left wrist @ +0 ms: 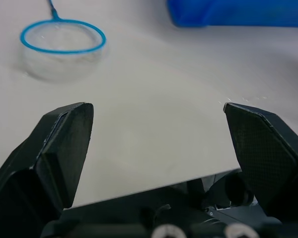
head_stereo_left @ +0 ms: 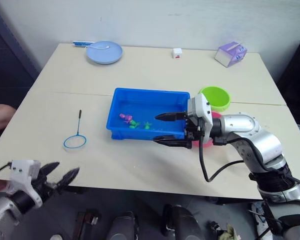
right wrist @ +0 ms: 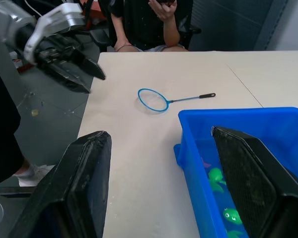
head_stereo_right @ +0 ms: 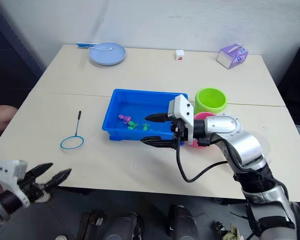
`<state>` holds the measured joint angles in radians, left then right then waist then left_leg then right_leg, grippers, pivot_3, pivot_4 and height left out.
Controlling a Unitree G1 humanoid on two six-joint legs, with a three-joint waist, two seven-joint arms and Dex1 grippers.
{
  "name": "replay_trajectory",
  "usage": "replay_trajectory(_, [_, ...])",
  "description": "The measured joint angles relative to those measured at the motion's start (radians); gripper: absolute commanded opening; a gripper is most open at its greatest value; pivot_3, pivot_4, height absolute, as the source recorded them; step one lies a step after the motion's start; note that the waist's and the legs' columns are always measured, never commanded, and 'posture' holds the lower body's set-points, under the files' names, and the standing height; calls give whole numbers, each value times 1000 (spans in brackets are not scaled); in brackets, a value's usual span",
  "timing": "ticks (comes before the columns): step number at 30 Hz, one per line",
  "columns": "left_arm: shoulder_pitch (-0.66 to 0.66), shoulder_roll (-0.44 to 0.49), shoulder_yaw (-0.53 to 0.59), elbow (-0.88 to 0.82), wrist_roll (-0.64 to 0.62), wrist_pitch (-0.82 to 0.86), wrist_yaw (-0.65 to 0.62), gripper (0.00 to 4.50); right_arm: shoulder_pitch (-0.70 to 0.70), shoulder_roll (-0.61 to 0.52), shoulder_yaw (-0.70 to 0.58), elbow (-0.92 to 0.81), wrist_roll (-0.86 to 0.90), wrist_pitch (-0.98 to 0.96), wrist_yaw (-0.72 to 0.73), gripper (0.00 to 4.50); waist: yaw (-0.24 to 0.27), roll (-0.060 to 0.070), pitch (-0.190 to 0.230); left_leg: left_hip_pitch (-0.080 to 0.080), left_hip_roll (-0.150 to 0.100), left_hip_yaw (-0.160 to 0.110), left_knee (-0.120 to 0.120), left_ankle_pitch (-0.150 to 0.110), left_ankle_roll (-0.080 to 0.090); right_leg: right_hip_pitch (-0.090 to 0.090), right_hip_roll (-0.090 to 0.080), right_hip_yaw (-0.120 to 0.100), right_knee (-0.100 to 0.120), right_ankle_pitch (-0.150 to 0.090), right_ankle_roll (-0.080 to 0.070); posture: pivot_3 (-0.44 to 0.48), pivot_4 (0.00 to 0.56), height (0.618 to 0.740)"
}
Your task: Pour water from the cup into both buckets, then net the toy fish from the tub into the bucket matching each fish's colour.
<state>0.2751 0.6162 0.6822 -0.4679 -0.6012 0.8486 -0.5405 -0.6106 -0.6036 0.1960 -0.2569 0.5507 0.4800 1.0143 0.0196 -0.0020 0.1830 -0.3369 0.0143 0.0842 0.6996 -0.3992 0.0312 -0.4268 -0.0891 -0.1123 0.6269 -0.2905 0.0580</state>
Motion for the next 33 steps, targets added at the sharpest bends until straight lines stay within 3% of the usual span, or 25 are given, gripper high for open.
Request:
replay_trajectory(4, [-225,111,-65,166,37,98,86,4500,22,7,-9,-23,-14,2,-26,4446,-7,0,0,-1,-1,0,-1,0,0,0,0,0,2,0,0,0,150,739])
replay_trajectory(9, [-610,170,-303,536,156,128,133,4500,105,1,-42,-113,-25,28,-103,4446,-5,-2,-1,-4,-3,0,0,0,0,-1,0,-6,2,1,1,0,150,739])
replay_trajectory(15, [-951,135,-493,997,313,40,146,4500,185,-6,-82,-225,-23,79,-197,4446,-11,-3,-2,-5,-2,3,0,1,-1,-2,8,-10,1,1,2,0,150,739])
replay_trajectory(20, [-1143,65,-576,1345,417,-104,150,4500,244,-8,-110,-316,-20,132,-276,4446,-9,-4,-2,-4,-1,6,0,1,-1,-3,9,-13,2,1,2,0,150,739])
replay_trajectory(23, [-1187,57,-588,1453,455,-184,141,3804,258,-8,-132,-352,-17,151,-308,4500,-10,-4,-2,-2,-1,7,0,1,-2,-3,8,-13,4,1,2,0,150,739])
replay_trajectory(30, [-1241,39,-590,1588,513,-295,133,1131,289,-19,-166,-413,-11,186,-358,4500,7,-4,-2,-1,-2,7,1,2,-2,-2,7,-10,5,1,2,0,150,739])
replay_trajectory(32, [-1246,38,-585,1602,521,-304,130,162,291,-24,-169,-414,-9,193,-360,4500,7,-4,-2,-1,-3,7,1,2,-2,-2,6,-10,5,1,2,0,150,739])
replay_trajectory(33, [-1246,38,-583,1606,524,-309,124,24,295,-27,-169,-414,-8,197,-359,4500,7,-4,-2,-1,-2,7,1,2,-2,-2,6,-10,5,1,2,0,150,739])
